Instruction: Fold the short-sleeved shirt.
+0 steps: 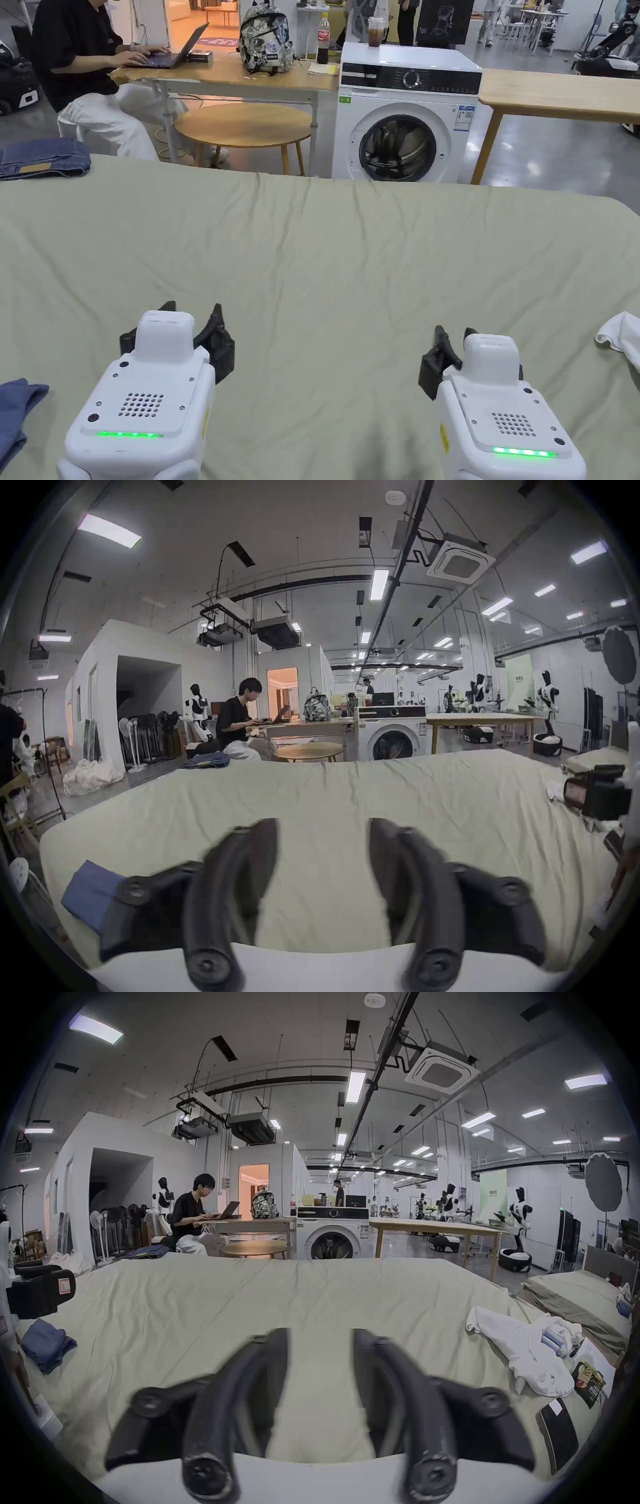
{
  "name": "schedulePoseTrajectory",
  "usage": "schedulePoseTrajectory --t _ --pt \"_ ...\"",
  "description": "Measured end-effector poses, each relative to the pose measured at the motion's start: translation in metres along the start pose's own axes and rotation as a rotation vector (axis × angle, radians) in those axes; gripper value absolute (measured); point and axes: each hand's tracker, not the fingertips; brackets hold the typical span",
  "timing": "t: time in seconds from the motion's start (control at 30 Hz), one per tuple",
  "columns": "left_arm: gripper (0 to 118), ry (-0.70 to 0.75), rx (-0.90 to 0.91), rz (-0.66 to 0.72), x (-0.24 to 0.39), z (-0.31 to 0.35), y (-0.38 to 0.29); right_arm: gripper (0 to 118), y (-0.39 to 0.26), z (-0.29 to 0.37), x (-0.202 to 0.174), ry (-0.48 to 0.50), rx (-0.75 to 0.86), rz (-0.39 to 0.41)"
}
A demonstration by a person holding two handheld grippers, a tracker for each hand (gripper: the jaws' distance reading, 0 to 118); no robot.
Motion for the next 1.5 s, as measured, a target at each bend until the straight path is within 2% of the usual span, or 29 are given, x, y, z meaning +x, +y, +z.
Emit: schedulePoseTrajectory --t 0.03,0.1,0.23,0.37,0.5,0.7,0.93,1.1,1.27,1.4,1.5 --pt "69 0.001 0.004 0.015 -0.001 0.000 0.000 59 0.000 0.000 0.000 0.003 0.003 0.001" --pt "76 0.009 0.013 0.032 -0.003 0.001 0.002 81 0.001 0.000 -0.002 -0.003 0.014 0.008" --pt "81 0.008 0.026 0.056 -0.007 0.001 0.006 95 0.002 0.000 -0.003 -0.020 0.030 0.020" --pt "82 0.003 0.038 0.056 -0.010 -0.001 0.010 96 0.003 -0.004 -0.002 -0.029 0.032 0.010" --pt "82 0.001 0.049 0.020 -0.009 -0.002 0.013 96 0.008 -0.008 0.002 0.036 0.021 -0.051" --pt "82 -0.020 0.014 0.027 -0.010 -0.008 0.013 96 0.019 -0.010 -0.003 0.046 0.041 -0.091" --pt "82 -0.063 0.009 0.100 -0.017 -0.009 0.013 96 0.029 -0.014 -0.010 0.023 -0.036 -0.106" --pt "82 -0.043 -0.008 0.077 -0.015 -0.010 0.010 96 0.036 -0.014 -0.013 0.036 -0.107 -0.140" --pt "82 -0.027 -0.015 0.068 -0.013 -0.009 0.010 96 0.041 -0.013 -0.013 0.022 -0.140 -0.203" --pt "82 -0.041 -0.003 0.056 -0.016 -0.010 0.010 96 0.043 -0.015 -0.003 0.106 -0.157 -0.307" --pt "82 -0.038 0.015 0.060 -0.018 -0.009 0.011 96 0.048 -0.016 0.003 0.088 -0.163 -0.336"
